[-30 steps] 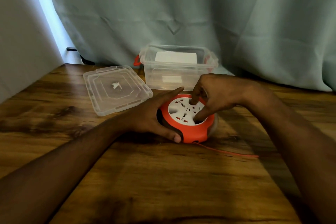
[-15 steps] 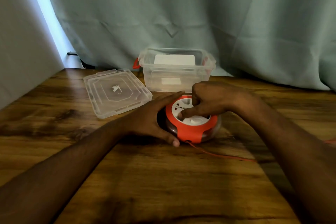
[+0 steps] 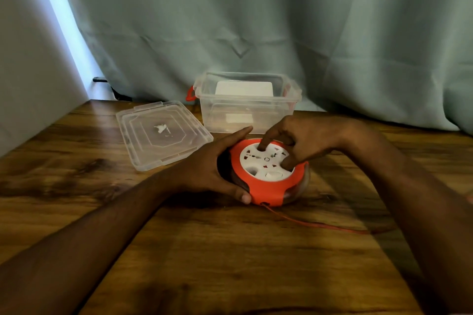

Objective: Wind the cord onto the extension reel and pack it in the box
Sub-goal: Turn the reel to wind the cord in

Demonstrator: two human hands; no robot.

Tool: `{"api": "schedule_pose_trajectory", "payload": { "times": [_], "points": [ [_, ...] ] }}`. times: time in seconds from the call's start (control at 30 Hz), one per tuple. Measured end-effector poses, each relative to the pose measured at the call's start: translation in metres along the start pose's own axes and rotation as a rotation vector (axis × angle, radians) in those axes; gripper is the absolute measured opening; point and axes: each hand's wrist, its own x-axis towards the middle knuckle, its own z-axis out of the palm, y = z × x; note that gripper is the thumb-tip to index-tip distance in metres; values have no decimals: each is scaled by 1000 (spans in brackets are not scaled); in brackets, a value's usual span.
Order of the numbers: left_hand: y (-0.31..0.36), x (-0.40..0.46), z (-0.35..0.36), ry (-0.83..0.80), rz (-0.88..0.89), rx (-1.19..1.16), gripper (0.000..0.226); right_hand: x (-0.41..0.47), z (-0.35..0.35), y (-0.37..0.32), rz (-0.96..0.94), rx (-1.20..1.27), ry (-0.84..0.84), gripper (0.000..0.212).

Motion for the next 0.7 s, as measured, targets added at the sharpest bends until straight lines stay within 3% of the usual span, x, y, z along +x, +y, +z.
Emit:
{"api": "schedule_pose_trajectory", "payload": {
  "times": [0.27,0.47,0.7],
  "points": [
    [5,-1,1,92,34,11,131,-1,4,-1,39,-81,147,54],
    [7,-1,3,154,42,45,132,-2,7,-8,43,-86,164,43],
    [4,0,4,167,51,58,128,3,15,-16,43,-204,274,59]
  ]
}}
